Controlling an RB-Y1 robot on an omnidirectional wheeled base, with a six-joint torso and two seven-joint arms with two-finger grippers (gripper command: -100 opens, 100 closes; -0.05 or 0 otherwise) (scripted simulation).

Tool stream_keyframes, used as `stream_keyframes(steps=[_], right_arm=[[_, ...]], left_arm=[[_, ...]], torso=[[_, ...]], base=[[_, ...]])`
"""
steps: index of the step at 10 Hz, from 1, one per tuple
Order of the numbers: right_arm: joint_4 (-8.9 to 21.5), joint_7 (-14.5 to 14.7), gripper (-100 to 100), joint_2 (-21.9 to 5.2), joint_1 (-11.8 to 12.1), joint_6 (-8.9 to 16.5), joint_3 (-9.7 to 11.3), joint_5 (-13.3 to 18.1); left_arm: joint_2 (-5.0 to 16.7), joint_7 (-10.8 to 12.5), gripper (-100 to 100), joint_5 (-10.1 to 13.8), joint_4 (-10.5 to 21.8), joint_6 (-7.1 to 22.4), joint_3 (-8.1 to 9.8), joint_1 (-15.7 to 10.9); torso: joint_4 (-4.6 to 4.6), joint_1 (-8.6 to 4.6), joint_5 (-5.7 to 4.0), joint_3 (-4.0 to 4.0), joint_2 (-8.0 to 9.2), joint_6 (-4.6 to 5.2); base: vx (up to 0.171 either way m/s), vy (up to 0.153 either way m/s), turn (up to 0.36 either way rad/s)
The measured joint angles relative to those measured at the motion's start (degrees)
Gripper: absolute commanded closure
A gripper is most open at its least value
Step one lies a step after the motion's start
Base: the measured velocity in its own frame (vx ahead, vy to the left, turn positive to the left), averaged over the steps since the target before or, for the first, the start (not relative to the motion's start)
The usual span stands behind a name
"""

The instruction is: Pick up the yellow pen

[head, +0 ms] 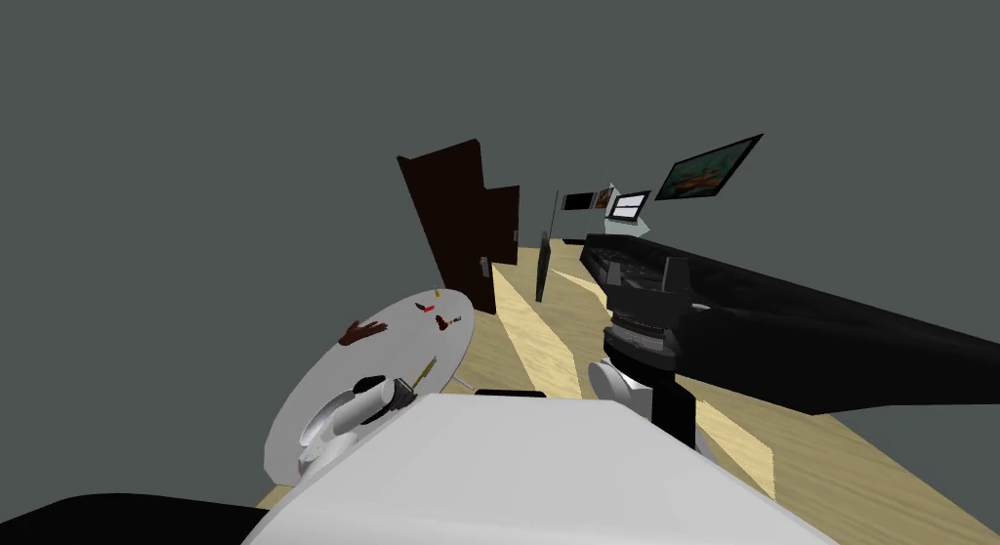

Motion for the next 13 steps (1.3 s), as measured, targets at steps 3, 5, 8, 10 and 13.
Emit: stream_keyframes(steps=[3, 5, 8, 10, 13], right_arm=[[0.00, 0.00, 0, 0.00, 0.00, 0.00, 0.00, 0.00], [0.00, 0.00, 0, 0.00, 0.01, 0.00, 0.00, 0.00], [0.00, 0.00, 0, 0.00, 0.00, 0.00, 0.00, 0.00], [0.00, 0.00, 0, 0.00, 0.00, 0.00, 0.00, 0.00], [0.00, 0.00, 0, 0.00, 0.00, 0.00, 0.00, 0.00]], left_arm=[[0.68, 0.87, -100, 0.74, 4.29, 3.70, 1.12, -0.66], [1.19, 1.46, -100, 1.35, 5.66, 6.42, 1.92, -0.40], [2.31, 2.28, -100, 1.98, 10.56, 9.86, 2.90, -1.76], [2.65, 3.04, -100, 2.51, 10.95, 12.49, 3.60, -1.01], [3.07, 3.34, -100, 2.80, 11.94, 13.88, 3.94, -1.22]], torso=[[-0.02, 0.02, 0.01, -0.04, -0.06, -0.01], [-0.02, -0.03, -0.01, -0.02, -0.02, -0.05], [-0.01, 0.07, 0.01, -0.01, 0.00, -0.01], [0.00, 0.00, 0.00, 0.03, 0.07, -0.04], [0.04, -0.11, -0.02, 0.14, 0.26, -0.06]], base=[[0.104, 0.021, -0.168], [0.073, 0.017, -0.094], [0.082, 0.037, -0.170], [0.058, 0.023, -0.109], [0.014, 0.012, 0.003]])
